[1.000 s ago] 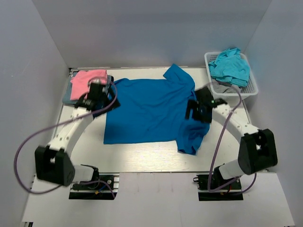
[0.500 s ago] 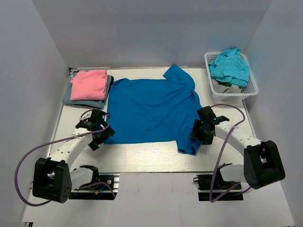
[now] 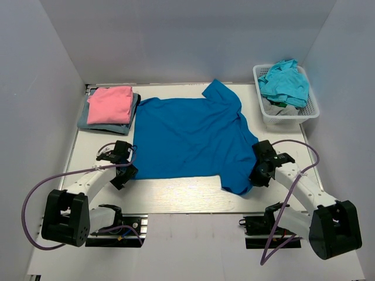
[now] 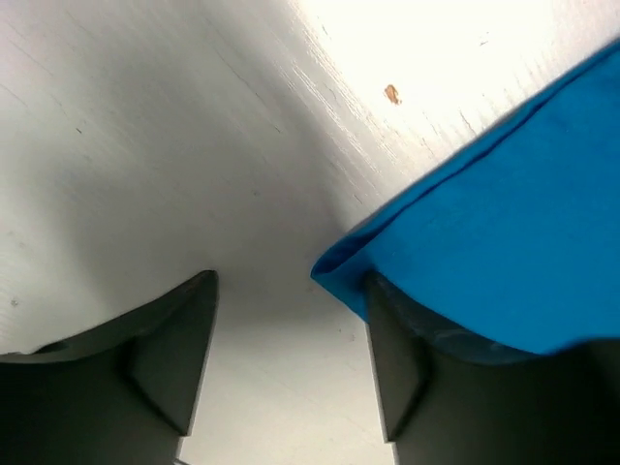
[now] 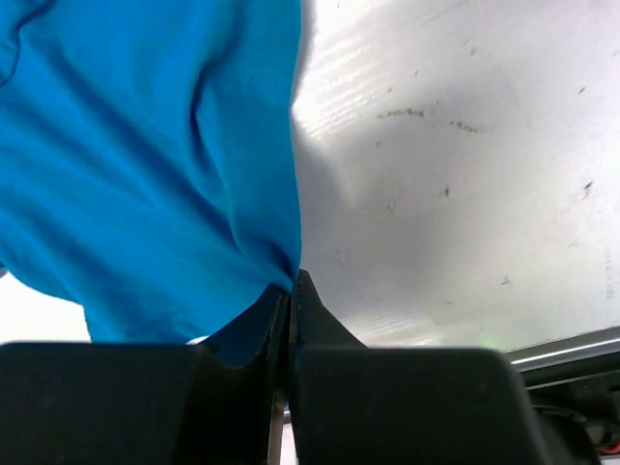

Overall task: Fold and stack the t-shirts
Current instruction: Flatten out the tshirt

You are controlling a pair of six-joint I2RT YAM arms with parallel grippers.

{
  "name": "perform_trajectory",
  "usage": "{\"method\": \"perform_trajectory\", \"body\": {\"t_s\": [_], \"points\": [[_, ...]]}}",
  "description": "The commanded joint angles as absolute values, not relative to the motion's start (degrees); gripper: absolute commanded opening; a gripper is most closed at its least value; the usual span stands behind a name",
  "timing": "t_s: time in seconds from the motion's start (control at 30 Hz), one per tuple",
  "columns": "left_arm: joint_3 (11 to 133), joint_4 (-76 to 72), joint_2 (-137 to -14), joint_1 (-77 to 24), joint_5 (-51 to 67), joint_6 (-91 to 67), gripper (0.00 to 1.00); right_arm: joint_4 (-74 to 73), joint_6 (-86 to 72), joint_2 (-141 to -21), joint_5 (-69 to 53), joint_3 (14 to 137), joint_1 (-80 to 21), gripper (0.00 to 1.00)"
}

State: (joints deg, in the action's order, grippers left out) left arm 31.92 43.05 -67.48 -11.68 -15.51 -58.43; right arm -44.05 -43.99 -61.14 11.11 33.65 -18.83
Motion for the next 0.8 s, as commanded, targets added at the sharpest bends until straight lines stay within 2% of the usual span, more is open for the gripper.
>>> {"method": "perform_trajectory", "body": {"t_s": [0.0, 0.03, 0.1, 0.3, 0.37, 0.43, 0.47, 0.5, 0.53, 0.57, 0.77], "points": [[30.8, 40.4, -68.5, -11.2, -17.6, -59.9, 0.7, -47.5, -46.8, -60.7, 7.3, 34.0, -18.2, 0.0], [30.8, 39.9, -69.1, -11.2, -17.6, -59.9, 0.62, -48.1, -47.5, -60.4, 6.1, 34.0, -18.2, 0.0], [30.8, 39.1, -69.6, -11.2, -17.1, -59.4, 0.58, -50.8, -47.5, -59.2, 5.6, 34.9, -18.0, 0.12], [29.7, 34.7, -69.6, -11.2, -13.5, -57.7, 0.31, -58.8, -53.7, -53.9, 6.7, 36.0, -17.5, 0.12], [29.2, 34.0, -69.6, -11.2, -12.9, -56.8, 0.22, -59.6, -53.9, -53.0, 5.1, 36.4, -18.0, 0.36], [29.2, 34.0, -69.6, -11.2, -12.9, -56.3, 0.14, -61.7, -54.4, -52.4, 5.4, 38.1, -17.8, 0.42], [29.2, 35.5, -69.6, -11.2, -13.5, -56.3, 0.0, -62.1, -54.7, -51.9, 6.3, 38.8, -17.5, 0.45], [30.0, 36.6, -69.6, -11.2, -14.2, -56.3, 0.0, -63.0, -54.2, -51.9, 7.4, 39.6, -17.8, 0.48], [30.8, 37.6, -69.6, -11.2, -14.2, -56.3, 0.0, -64.8, -54.6, -52.2, 7.8, 39.7, -17.7, 0.58], [30.8, 39.4, -69.1, -11.2, -14.8, -56.3, 0.0, -64.8, -54.1, -52.2, 8.2, 39.9, -17.7, 0.62], [33.8, 51.7, -67.2, -11.2, -19.2, -62.4, 0.0, -55.4, -45.2, -52.5, 2.5, 40.5, -18.0, 0.75]]}}
